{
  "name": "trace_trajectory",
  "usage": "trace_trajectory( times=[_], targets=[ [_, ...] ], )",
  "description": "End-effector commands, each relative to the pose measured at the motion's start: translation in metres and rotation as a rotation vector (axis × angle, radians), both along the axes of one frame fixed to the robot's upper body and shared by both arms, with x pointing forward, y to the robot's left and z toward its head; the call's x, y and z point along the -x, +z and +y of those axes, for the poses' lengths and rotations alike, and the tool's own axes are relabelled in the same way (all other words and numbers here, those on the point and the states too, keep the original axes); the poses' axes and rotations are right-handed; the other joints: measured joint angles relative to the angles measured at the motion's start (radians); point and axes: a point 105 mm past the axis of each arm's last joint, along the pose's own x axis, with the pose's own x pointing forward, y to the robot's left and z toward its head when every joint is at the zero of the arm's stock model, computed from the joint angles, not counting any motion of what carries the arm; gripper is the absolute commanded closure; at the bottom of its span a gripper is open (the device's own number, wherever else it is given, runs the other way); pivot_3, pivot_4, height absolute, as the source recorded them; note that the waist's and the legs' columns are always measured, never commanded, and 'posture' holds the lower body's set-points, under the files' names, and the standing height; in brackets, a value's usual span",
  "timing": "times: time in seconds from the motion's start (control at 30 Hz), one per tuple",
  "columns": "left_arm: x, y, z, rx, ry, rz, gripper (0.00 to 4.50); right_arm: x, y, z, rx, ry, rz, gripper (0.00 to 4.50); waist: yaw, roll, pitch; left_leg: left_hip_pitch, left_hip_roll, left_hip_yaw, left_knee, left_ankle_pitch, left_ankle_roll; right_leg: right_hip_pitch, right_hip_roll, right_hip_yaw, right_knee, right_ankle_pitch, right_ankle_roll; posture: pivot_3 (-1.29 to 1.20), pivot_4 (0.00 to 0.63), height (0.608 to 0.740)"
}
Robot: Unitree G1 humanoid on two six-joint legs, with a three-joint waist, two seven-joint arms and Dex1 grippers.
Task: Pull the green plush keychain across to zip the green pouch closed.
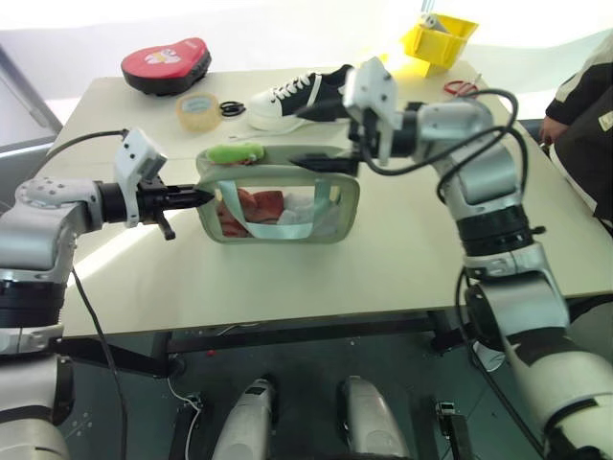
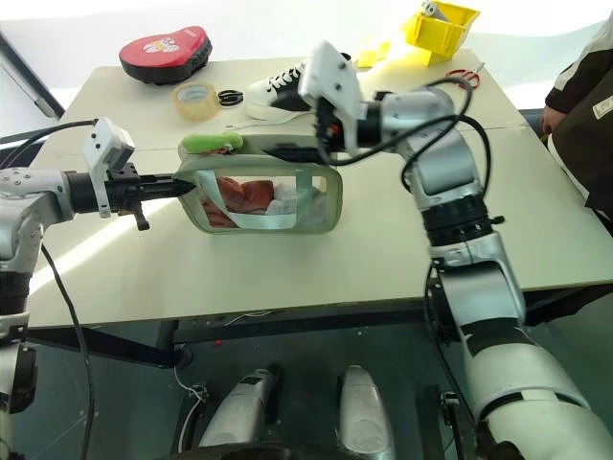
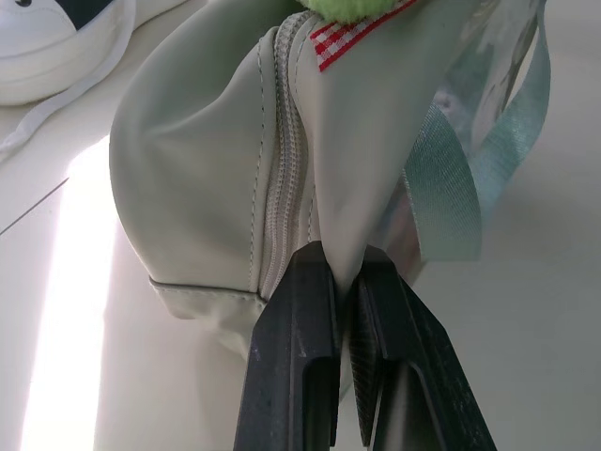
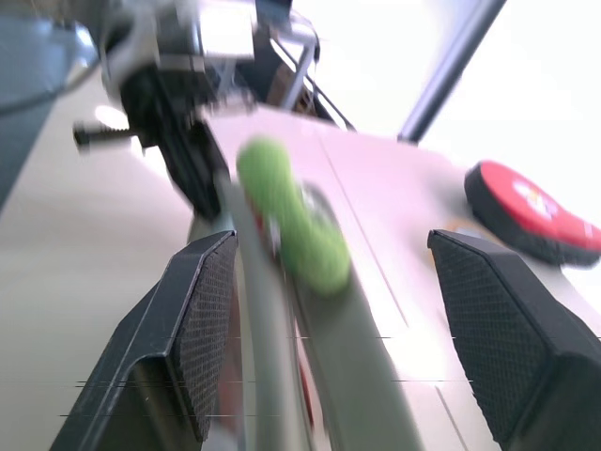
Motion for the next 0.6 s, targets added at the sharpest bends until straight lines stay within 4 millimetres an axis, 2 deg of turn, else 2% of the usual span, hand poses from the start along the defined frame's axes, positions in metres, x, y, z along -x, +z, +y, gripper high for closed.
trace_trajectory(
  times=[0.03, 0.2, 0.37, 0.47, 0.6],
  targets=[
    [0.002, 0.016, 0.0, -0.002, -0.011, -0.062, 4.5, 0.013, 0.013, 0.034, -0.025, 0.042, -0.084, 1.01, 0.0, 0.0, 0.0, 0.0, 0.0, 0.0, 0.0, 0.0, 0.0, 0.0, 0.0, 0.0, 0.0, 0.0, 0.0, 0.0, 0.15, 0.74],
    [0.001, 0.018, -0.001, -0.001, -0.015, -0.068, 4.5, 0.007, -0.006, 0.061, 0.049, 0.041, -0.135, 1.01, 0.004, -0.001, 0.0, 0.0, -0.001, 0.0, 0.0, 0.0, 0.0, 0.001, 0.0, 0.0, 0.0, 0.0, 0.0, 0.0, 0.15, 0.74],
    [0.003, 0.018, -0.001, -0.002, -0.018, -0.069, 4.5, -0.007, -0.023, 0.062, 0.14, -0.003, -0.168, 1.01, 0.001, 0.0, 0.0, 0.0, -0.001, -0.001, 0.0, 0.0, 0.0, 0.0, 0.0, 0.0, 0.0, 0.0, 0.0, 0.0, 0.15, 0.74],
    [0.005, 0.018, 0.001, 0.0, -0.013, -0.067, 4.5, -0.014, -0.022, 0.056, 0.154, -0.038, -0.199, 1.87, 0.0, 0.0, 0.0, 0.0, -0.001, -0.001, 0.0, 0.0, 0.0, 0.0, 0.0, 0.0, 0.0, 0.0, 0.0, 0.0, 0.15, 0.74],
    [0.005, 0.016, 0.002, 0.002, -0.009, -0.064, 4.5, -0.015, -0.016, 0.049, 0.146, -0.045, -0.226, 3.9, 0.0, 0.0, 0.0, 0.0, 0.0, -0.001, 0.0, 0.0, 0.0, 0.0, 0.0, 0.0, 0.0, 0.0, 0.0, 0.0, 0.15, 0.74]
  ],
)
